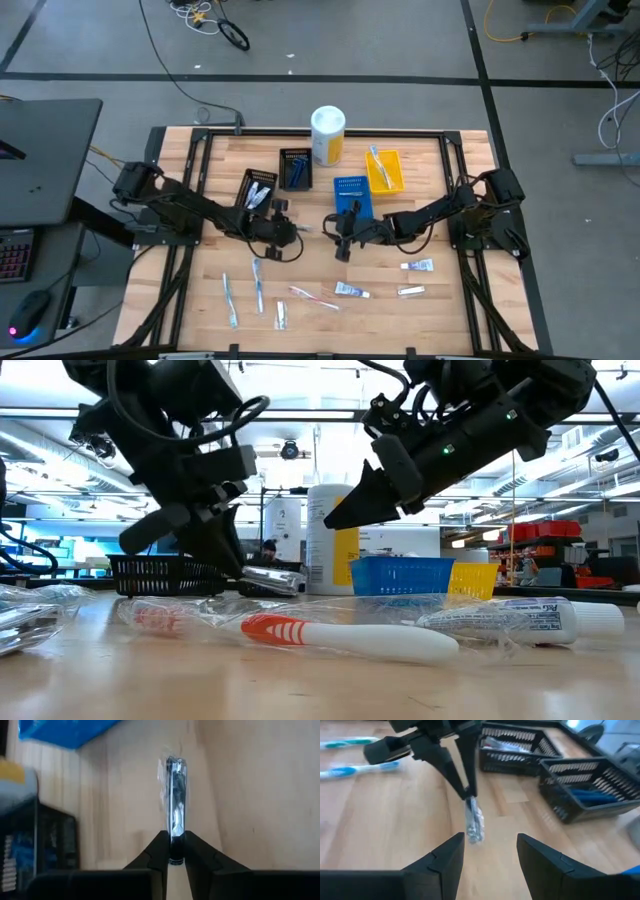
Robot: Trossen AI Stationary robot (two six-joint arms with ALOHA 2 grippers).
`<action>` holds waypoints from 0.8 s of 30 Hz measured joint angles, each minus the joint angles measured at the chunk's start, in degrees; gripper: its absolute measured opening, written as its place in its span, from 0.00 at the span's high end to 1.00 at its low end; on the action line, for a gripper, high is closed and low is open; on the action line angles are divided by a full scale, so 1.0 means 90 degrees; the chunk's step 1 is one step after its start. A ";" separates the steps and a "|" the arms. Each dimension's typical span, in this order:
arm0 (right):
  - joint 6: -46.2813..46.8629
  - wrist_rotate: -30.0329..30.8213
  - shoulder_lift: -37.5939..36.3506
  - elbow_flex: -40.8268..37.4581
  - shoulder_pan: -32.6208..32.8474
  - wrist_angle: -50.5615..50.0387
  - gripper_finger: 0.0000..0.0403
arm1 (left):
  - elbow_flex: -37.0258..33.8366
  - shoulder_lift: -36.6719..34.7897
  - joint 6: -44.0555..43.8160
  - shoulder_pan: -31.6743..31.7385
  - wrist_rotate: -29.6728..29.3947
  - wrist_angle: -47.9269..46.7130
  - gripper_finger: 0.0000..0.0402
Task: Pick & Place Travel size toiletries
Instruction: Put the silver nail cutter into the blue bin
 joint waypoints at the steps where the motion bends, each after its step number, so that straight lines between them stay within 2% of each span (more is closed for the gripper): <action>1: -0.0027 -0.0002 -0.0002 0.0000 -0.0005 0.0043 0.52 | 0.0000 -0.0007 -0.0060 -0.0002 0.0010 0.0004 0.89; 6: -0.0053 -0.0019 0.0000 0.0000 0.0000 0.0044 0.52 | 0.0005 0.0049 -0.0154 -0.0007 0.0001 0.0120 0.87; 10: -0.0053 -0.0449 0.0000 0.0000 -0.0002 0.0051 0.52 | 0.0005 0.0049 -0.0174 -0.0002 -0.0022 0.0247 0.89; 13: -0.0053 -0.0500 0.0000 0.0000 0.0000 0.0052 0.52 | 0.0007 0.0049 -0.0145 -0.0005 -0.0016 0.0512 0.88; 21: -0.0220 -0.0497 -0.0002 0.0000 -0.0008 0.0373 0.52 | 0.0012 0.0046 0.0096 -0.0005 0.0570 0.1278 0.89; 24: -0.0221 -0.0498 -0.0002 0.0000 -0.0023 0.0432 0.52 | 0.0012 0.0046 0.0098 -0.0007 0.0585 0.1418 0.89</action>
